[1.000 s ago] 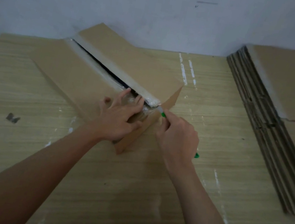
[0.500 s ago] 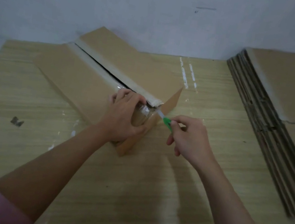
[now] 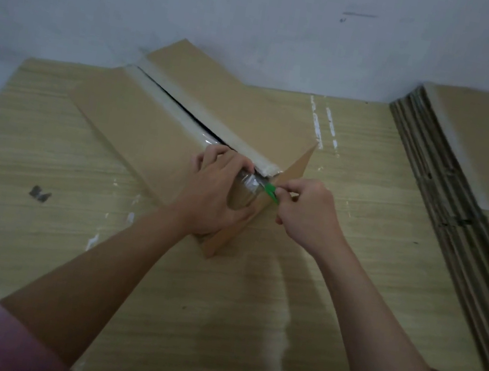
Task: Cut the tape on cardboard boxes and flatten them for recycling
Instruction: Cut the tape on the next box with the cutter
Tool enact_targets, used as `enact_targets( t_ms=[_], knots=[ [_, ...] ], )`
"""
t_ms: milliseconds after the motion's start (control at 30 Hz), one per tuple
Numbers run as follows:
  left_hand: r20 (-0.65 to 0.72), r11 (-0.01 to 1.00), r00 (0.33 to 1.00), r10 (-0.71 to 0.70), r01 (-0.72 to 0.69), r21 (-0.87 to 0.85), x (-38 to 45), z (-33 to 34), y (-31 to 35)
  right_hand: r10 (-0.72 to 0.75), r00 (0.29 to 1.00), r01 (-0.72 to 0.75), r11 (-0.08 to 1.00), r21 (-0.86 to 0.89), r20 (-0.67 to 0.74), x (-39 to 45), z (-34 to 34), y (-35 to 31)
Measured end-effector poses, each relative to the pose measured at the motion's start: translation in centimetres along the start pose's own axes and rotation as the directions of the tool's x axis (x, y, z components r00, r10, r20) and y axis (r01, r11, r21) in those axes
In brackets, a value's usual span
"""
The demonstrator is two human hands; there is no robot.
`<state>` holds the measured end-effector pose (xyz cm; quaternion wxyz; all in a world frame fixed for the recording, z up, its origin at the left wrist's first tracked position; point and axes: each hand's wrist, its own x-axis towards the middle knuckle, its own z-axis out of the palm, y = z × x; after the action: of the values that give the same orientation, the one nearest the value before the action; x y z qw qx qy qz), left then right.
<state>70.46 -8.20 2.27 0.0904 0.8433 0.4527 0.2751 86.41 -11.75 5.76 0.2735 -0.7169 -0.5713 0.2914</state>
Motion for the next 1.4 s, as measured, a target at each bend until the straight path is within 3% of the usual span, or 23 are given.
enact_targets(
  t_ms=[267, 567, 667, 833, 933, 1033, 1133, 1233, 1300, 1400],
  knots=[
    [-0.02, 1.0, 1.0, -0.006, 0.006, -0.005, 0.2, 0.3, -0.1, -0.023, 0.998, 0.033, 0.988, -0.153, 0.065, 1.2, -0.9, -0.2],
    [-0.026, 1.0, 0.999, -0.019, 0.019, -0.024, 0.5, 0.4, -0.2, -0.069, 0.957, 0.091, 0.994, -0.064, 0.281, 0.9, -1.6, -0.6],
    [0.01, 1.0, 1.0, -0.008, 0.008, -0.018, 0.6, 0.5, -0.4, -0.06, 0.972, 0.055, 0.998, 0.032, 0.226, 0.1, -1.0, 0.1],
    [0.108, 0.992, 0.993, -0.037, 0.049, -0.119, 0.5, -0.4, -0.6, -0.049, 0.998, 0.048, 0.998, 0.026, 0.032, -1.6, -1.2, 3.1],
    [0.235, 0.986, 0.972, 0.002, 0.037, -0.163, 0.3, -1.6, -1.1, -0.022, 0.996, 0.038, 0.98, 0.197, -0.085, -2.8, -2.4, 4.8],
    [0.473, 0.961, 0.864, 0.171, -0.04, -0.274, 0.0, -3.9, -1.7, -0.053, 0.98, 0.107, 0.951, 0.289, -0.19, -2.5, -3.8, 4.5],
    [0.595, 0.923, 0.78, 0.197, 0.057, -0.381, 0.4, -6.4, -1.9, -0.088, 0.975, 0.11, 0.989, 0.098, -0.205, -0.6, -4.1, 3.1],
    [0.496, 0.943, 0.868, 0.003, 0.163, -0.292, 1.2, -7.7, -2.2, -0.047, 0.989, 0.028, 0.991, -0.134, -0.14, 1.7, -3.0, 1.9],
    [0.308, 0.929, 0.929, -0.204, 0.283, -0.238, 1.7, -7.7, -2.6, -0.007, 1.0, 0.006, 0.992, -0.123, -0.015, 2.3, -1.8, 1.0],
    [-0.002, 0.893, 0.894, -0.448, 0.447, -0.059, 1.9, -6.8, -3.3, 0.033, 0.997, -0.028, 0.996, -0.084, 0.069, 1.4, 0.0, 0.2]
  ],
)
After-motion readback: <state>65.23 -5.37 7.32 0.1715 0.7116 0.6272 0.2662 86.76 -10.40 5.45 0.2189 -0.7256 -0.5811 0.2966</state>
